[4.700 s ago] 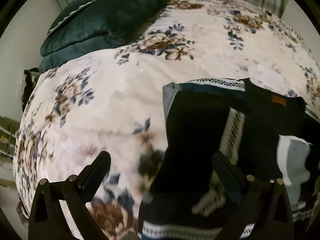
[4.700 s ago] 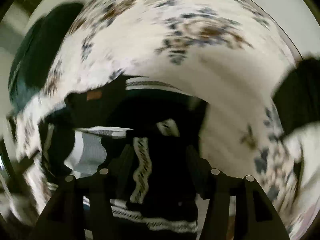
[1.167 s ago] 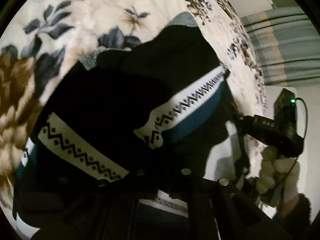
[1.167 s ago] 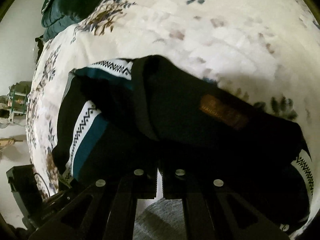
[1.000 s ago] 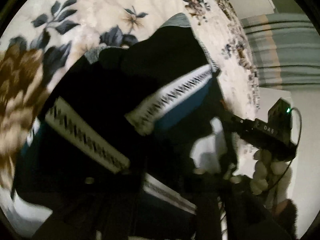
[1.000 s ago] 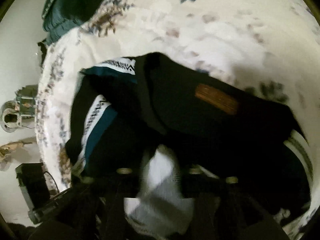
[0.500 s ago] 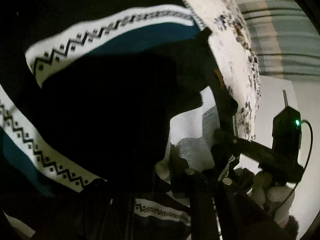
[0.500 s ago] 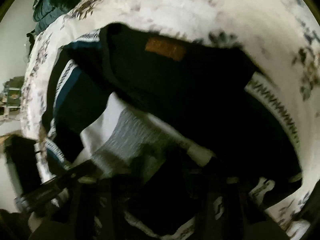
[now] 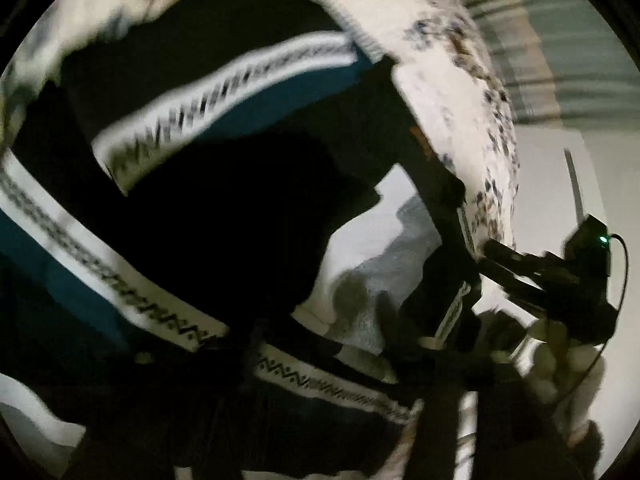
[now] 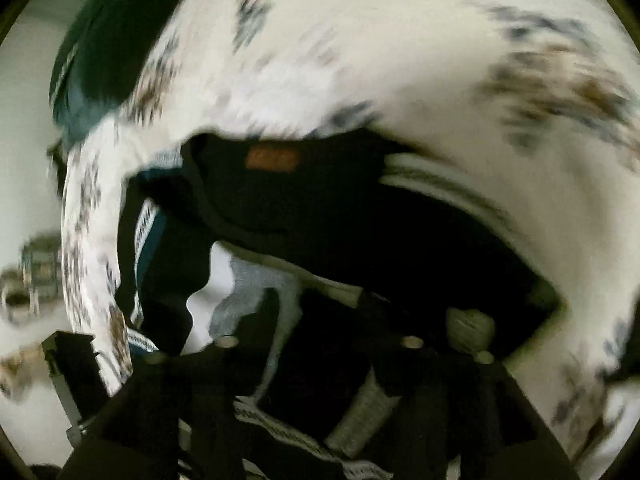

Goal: Fold small clothes

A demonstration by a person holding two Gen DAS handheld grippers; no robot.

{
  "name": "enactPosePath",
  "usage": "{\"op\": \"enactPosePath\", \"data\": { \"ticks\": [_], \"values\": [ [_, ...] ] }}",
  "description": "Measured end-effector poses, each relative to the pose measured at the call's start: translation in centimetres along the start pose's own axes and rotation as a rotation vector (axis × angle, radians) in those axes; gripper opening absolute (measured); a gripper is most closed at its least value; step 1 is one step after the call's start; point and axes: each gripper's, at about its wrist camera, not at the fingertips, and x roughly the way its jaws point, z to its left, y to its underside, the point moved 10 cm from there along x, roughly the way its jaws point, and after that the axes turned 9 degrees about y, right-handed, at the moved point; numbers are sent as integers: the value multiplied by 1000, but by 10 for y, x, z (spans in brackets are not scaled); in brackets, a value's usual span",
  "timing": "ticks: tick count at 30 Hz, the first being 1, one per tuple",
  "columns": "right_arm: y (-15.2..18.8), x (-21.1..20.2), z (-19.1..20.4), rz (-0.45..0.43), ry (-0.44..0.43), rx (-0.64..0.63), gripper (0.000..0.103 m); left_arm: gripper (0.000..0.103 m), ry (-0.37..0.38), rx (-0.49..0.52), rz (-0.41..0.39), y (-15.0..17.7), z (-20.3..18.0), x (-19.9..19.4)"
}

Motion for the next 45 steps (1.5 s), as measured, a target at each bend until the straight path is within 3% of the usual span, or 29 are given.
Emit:
{"op": "enactPosePath", "data": {
  "ticks": [3,5,10,11,12,15,17,19,20,24,27,30,37,42,45],
  "values": [
    [29,-27,-49,-55,128,94,54,68,-56,114,-28,-2,-8,-11],
    [53,-29,-71,-52,159,164,59,68,-113,183,-34,-5,-8,-10],
    [101,12,-89,66,16,317,60,68,-175,240,-38,-14,-4,0],
    [105,19,-86,65,-10,332,40,68,-189,249,-36,-15,-3,0],
    [107,22,-82,49,-30,344,4,68,-198,255,-38,-15,-2,-1],
    [108,13,-87,-12,29,365,3,68,-230,282,-56,-13,0,-9],
    [109,20,-89,15,60,340,4,68,-244,279,-69,-9,3,-16],
    [117,31,-86,90,61,311,20,68,-239,266,-66,-2,4,-22],
    [122,30,-84,117,62,307,36,68,-238,269,-60,2,3,-24],
    [144,-7,-78,70,70,314,71,68,-251,359,-28,30,-14,-36],
    [172,-33,-81,61,101,337,78,68,-251,435,13,68,-32,-46],
    [208,-52,-92,76,148,333,80,68,-245,501,99,129,-46,-46],
    [290,-65,-153,149,192,336,80,68,-217,517,306,268,-60,-20],
    [308,-61,-204,198,180,312,80,68,-203,442,427,368,-70,21],
    [299,-56,-221,210,176,252,80,68,-227,428,480,415,-69,53]
  ]
}}
